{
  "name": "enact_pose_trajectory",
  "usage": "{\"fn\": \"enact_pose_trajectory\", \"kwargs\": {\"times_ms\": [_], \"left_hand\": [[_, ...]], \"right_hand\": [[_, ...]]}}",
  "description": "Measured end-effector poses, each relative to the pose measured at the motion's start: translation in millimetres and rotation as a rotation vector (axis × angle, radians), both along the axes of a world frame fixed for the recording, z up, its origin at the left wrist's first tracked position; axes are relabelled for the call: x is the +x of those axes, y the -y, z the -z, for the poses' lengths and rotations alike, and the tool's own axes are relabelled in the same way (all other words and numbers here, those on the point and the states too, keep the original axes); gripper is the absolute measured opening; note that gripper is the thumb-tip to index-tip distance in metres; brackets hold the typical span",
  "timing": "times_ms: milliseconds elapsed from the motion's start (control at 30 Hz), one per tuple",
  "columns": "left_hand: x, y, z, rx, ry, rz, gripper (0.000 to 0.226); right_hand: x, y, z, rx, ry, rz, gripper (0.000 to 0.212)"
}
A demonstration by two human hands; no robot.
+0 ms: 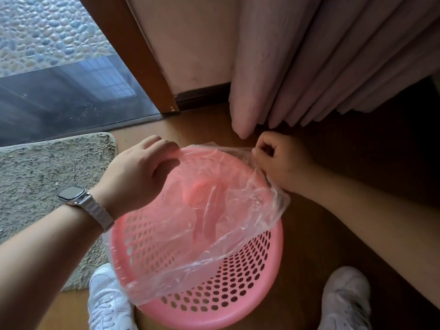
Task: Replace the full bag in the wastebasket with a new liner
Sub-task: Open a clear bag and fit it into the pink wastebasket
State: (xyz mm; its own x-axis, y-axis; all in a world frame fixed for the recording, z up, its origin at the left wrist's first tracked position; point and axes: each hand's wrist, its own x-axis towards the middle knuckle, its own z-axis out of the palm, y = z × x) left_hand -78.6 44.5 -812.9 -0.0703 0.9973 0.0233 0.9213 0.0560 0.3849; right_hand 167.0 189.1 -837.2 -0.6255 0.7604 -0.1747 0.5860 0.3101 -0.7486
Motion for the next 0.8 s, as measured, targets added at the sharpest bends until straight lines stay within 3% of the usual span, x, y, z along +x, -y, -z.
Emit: {"fn": "enact_pose_trajectory", "kwargs": {"times_ms": [100,267,433,533,700,800], "left_hand": [[-2.8,0.4,4.1,-0.009,0.010,-0.089,0.021],[-11.6,5.4,7.5,-0.036,-0.055,-0.181,0.030],[-26.5,5.9,9.0,-0.079,0.064,-0.485,0.030],[-32.3,8.9,8.9,-0.080,0.150,-0.621,0.026],[-33.0,8.3,5.0,-0.063,0.158,-0.605,0.021],[-28.9,1.8,-3.9,-0.056,0.152,-0.545,0.036]], "right_hand": [[8.2,11.5,3.8,-0.092,0.085,-0.139,0.023],[13.4,10.6,-3.6,-0.125,-0.017,-0.122,0.011],[25.0,1.9,-2.2,-0.190,-0.013,-0.099,0.018],[30.5,2.3,0.6,-0.168,-0.001,-0.070,0.036],[15.6,-12.1,-25.1,0.164,-0.133,-0.105,0.056],[0.4,-23.3,-32.4,0.352,-0.093,-0.232,0.053]]}}
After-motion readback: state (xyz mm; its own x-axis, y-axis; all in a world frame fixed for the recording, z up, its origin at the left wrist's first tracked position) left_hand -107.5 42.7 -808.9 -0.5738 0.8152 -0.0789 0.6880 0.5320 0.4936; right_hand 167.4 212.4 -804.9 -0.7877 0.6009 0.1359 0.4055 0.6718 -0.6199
